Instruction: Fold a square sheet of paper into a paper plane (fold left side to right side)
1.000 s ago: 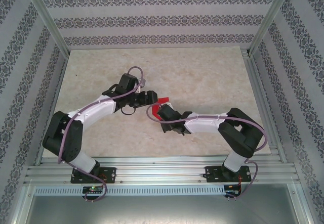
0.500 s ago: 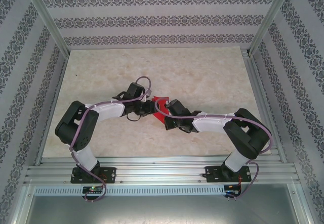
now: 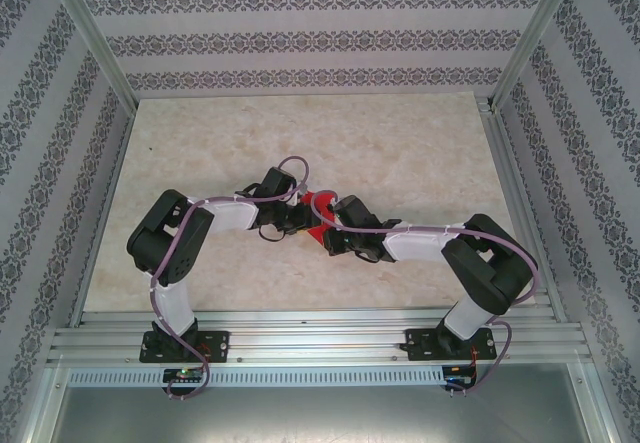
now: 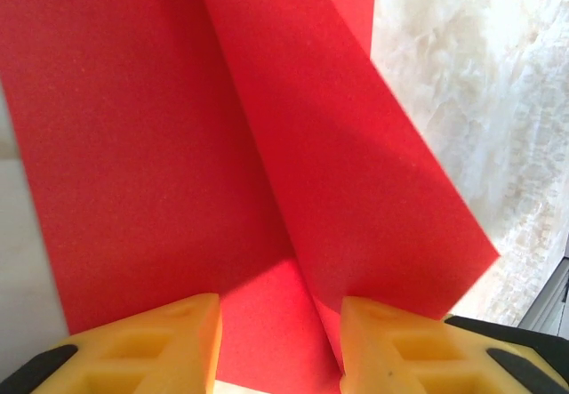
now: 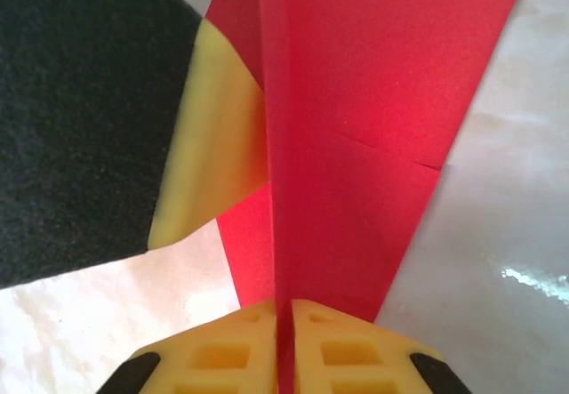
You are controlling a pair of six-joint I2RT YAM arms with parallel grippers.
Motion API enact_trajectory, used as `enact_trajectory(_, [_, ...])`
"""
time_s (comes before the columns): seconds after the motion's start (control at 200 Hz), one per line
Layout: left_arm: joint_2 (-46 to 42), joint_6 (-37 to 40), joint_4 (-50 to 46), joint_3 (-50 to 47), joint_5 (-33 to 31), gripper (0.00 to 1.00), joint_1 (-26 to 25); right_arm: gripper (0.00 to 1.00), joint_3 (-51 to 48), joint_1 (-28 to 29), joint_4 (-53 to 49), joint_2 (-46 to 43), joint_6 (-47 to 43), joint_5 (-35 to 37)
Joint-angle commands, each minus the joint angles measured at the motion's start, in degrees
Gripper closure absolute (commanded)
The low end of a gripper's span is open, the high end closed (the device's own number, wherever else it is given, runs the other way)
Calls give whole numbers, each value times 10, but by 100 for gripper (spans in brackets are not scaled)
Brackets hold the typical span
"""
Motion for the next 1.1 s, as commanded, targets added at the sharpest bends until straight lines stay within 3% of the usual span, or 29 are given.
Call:
enact_trajectory(0.0, [15,-10,20,16,-4,59,-8,84,0,-6,-8,-34,2,8])
enact_trajectory(0.195, [24,-10,17,21,-6,59,-8,78,29,25,-90,-45,-18,106])
enact_trajectory(0.409, [25,-8,10,26,-6,59,-8,67,65,61,-129,-3,-19,159])
enact_trajectory(0.604, [22,-6,9,25,-6,60,-8,64,82,70,-144,20,-15,188])
enact_trajectory(0.774, [22,-6,9,24,-6,60,-8,65,88,71,-149,39,-12,183])
enact_trajectory(1.094, [19,-3,7,25,-4,60,-8,80,86,72,-135,36,-13,170])
